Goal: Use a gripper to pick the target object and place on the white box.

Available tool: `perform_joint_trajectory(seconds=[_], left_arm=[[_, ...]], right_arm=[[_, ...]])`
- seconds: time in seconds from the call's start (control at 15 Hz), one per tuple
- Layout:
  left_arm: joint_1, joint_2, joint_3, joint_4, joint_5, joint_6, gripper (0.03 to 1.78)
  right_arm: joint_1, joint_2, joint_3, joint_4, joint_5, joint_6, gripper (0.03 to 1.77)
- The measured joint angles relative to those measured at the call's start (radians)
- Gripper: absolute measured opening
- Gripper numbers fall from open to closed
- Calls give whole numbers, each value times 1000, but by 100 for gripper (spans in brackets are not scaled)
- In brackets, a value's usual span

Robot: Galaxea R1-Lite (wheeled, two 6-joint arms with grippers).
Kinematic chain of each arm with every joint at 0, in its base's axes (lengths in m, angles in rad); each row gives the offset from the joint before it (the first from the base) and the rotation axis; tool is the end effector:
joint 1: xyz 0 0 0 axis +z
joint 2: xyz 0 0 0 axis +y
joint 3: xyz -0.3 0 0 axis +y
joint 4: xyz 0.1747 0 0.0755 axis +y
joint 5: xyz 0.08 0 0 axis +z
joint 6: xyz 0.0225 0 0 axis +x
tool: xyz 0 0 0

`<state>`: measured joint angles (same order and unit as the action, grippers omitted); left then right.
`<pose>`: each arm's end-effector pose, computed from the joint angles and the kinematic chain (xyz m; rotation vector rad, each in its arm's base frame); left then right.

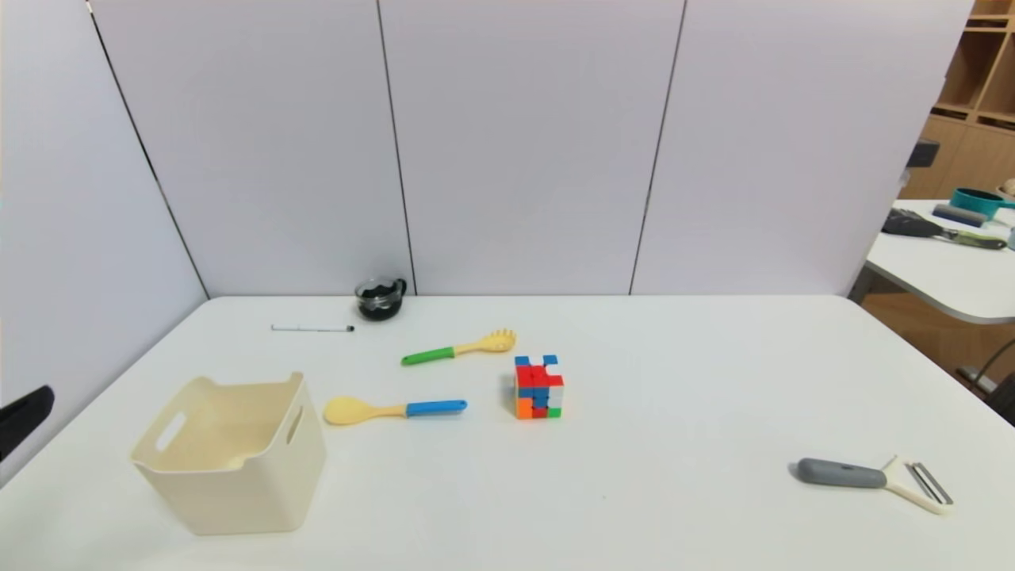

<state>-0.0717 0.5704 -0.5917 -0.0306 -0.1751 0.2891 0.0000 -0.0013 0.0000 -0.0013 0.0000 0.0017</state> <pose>0.0222 -0.0055 0.2465 0.2903 -0.0873 -0.2375 -0.0229 0.0000 0.0756 0.0017 -0.0026 0.0000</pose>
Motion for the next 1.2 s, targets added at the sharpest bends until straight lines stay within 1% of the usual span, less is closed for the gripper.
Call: perform_joint_trajectory(seconds=[0.27,0.47,0.6,0.8,0.87,0.93,1.0,1.07,1.13,1.2], left_arm=[[-3,-203,221,-49,0,-22,169],[14,-269,333,-112,0,-67,169],[32,-306,389,-116,0,-74,169],[53,-411,507,-108,4,-82,169],[57,-452,537,-102,15,-94,169],[59,-491,559,-87,52,-111,169],[61,-518,573,-53,106,-124,169],[62,-537,582,1,144,-132,169],[62,-549,586,31,154,-140,169],[63,-557,587,34,154,-159,169]], right_arm=[[0,0,0,0,0,0,177],[0,0,0,0,0,0,177],[0,0,0,0,0,0,177],[0,0,0,0,0,0,177],[0,0,0,0,0,0,177],[0,0,0,0,0,0,177],[0,0,0,0,0,0,177],[0,0,0,1,0,0,177],[0,0,0,1,0,0,177],[0,0,0,0,0,0,177]])
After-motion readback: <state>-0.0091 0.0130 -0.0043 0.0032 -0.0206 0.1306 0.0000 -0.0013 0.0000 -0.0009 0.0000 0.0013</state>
